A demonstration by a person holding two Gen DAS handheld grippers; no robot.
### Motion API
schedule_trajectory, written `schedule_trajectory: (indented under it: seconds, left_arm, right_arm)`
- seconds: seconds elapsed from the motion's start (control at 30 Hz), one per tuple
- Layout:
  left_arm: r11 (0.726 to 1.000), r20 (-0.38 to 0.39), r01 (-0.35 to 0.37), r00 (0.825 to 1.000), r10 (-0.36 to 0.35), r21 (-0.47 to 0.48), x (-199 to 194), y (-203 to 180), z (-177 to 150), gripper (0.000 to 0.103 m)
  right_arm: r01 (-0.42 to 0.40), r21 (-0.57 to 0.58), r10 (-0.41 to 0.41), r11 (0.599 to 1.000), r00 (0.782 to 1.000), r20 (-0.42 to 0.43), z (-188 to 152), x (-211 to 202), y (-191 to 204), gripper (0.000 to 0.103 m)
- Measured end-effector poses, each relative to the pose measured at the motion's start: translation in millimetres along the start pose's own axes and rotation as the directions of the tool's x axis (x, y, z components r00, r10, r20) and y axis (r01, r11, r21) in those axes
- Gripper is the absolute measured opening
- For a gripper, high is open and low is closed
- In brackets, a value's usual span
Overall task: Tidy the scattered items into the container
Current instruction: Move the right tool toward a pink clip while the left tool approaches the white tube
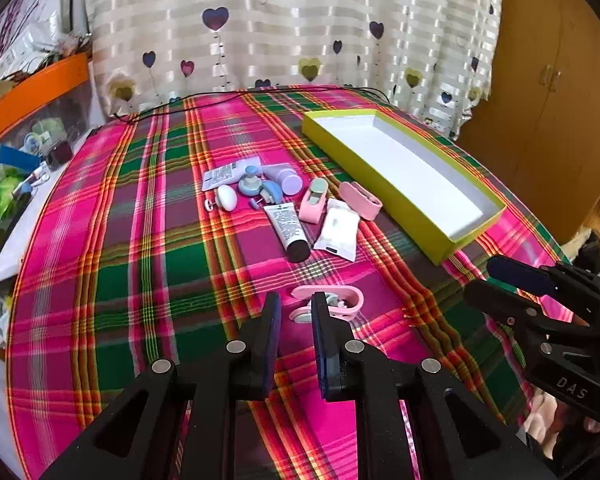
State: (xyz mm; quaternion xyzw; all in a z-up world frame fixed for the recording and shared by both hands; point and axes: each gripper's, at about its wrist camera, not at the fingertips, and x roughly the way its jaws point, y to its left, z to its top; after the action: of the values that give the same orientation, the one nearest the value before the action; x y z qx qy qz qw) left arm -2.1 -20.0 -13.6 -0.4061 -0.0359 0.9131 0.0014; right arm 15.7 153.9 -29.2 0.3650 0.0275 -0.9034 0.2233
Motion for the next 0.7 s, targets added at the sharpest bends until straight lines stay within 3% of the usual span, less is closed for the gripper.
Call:
schedule_trajectory:
  seconds: [0.17,0.7]
  left_arm:
    - [1.000,0.004,0.002,1.000,-0.002,-0.021,0.6,5.0,0.8,0.016]
    - [0.993,-0.001,0.105,0.994,-0.105,-0.050,10.4,15.0,-0.1,0.016]
  right_arm:
    - [-0.016,-0.012,0.016,1.000,1.000,0.003,0.7,0.9,3.1,0.040]
    - [-0.088,-0.046,0.087,0.995,0.996,-0.028,2.0,14.7,13.7,0.040]
